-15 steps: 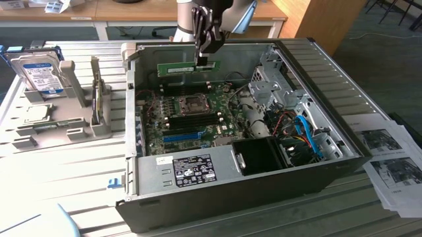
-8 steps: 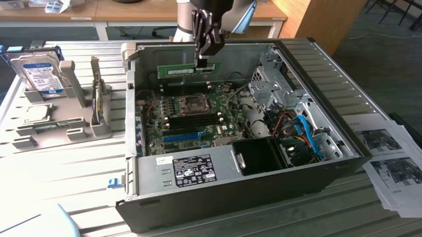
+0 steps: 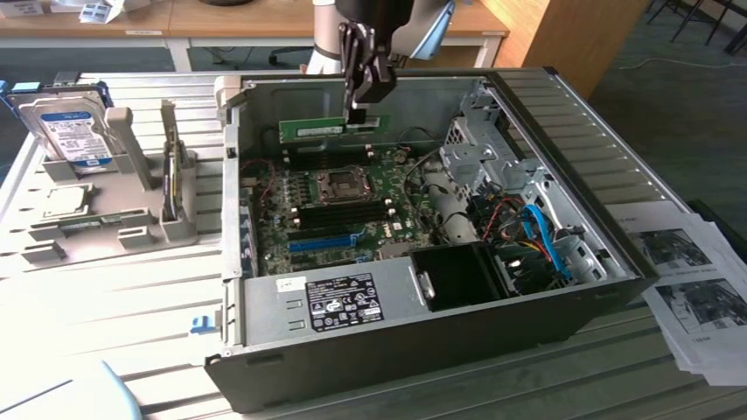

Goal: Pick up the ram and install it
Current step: 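Pick up the ram and move it above insertion slot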

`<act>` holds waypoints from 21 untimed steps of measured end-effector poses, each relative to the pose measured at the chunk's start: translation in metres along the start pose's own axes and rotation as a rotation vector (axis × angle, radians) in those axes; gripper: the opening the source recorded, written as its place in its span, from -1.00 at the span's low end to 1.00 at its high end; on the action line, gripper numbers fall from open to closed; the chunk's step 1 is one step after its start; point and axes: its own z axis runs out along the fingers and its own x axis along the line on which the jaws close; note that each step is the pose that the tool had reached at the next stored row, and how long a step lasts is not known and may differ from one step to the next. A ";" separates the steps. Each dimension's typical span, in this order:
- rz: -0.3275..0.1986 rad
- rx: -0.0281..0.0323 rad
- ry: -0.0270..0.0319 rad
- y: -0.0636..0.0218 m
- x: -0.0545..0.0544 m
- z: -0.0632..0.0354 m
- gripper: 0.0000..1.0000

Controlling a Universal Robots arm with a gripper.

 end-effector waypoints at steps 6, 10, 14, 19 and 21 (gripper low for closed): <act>0.000 0.0000 0.0000 -0.0005 0.000 0.0063 -0.78; 0.000 -0.0001 0.0001 -0.0008 0.000 0.0117 -0.78; 0.000 0.0000 0.0000 -0.0012 0.000 0.0170 -0.78; 0.000 -0.0002 0.0002 -0.0014 0.000 0.0191 -0.78; 0.000 0.0000 0.0002 -0.0025 0.000 0.0191 -0.78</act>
